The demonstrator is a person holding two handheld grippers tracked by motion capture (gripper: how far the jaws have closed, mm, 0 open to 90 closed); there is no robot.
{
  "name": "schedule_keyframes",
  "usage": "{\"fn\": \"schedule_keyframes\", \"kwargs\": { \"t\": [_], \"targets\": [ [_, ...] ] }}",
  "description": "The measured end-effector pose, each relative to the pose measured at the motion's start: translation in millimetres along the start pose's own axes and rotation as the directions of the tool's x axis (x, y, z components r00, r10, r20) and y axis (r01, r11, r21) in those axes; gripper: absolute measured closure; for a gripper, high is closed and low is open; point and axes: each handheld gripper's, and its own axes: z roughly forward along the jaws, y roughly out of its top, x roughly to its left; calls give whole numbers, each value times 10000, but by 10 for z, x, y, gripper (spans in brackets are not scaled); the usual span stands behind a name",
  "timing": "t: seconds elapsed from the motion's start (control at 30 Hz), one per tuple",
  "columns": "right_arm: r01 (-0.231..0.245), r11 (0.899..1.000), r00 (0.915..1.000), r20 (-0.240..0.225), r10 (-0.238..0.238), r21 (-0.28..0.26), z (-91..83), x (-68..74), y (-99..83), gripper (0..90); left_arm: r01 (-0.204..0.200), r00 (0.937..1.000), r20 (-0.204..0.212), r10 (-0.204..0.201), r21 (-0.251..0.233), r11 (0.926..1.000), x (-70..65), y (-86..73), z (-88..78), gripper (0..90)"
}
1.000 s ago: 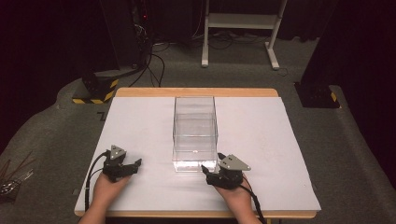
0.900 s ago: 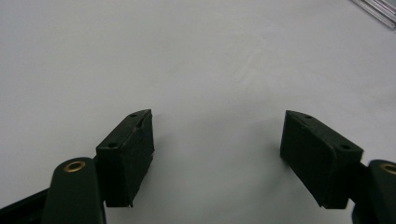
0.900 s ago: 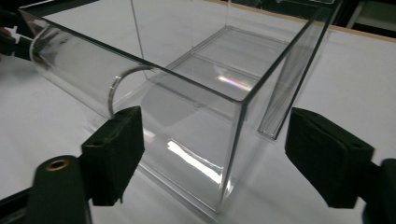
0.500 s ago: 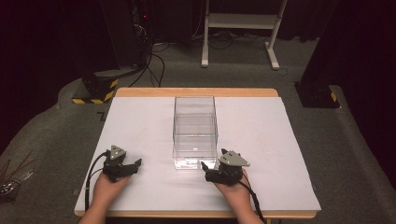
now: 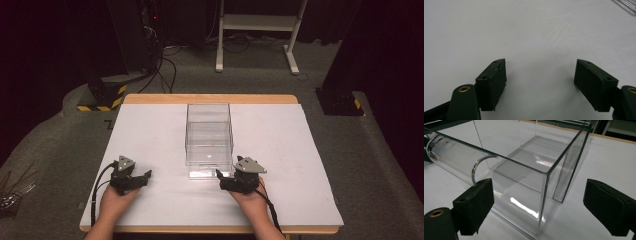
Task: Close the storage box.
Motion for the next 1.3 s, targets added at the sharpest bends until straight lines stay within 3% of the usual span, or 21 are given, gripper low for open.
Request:
{"fn": "schedule_keyframes", "kwargs": {
  "t": [1.3],
  "targets": [
    [-416,9991,9989,213,415,73,318,-110,146,100,17,10000,45,-17,-5,10000,2,0,2,259]
  ]
}}
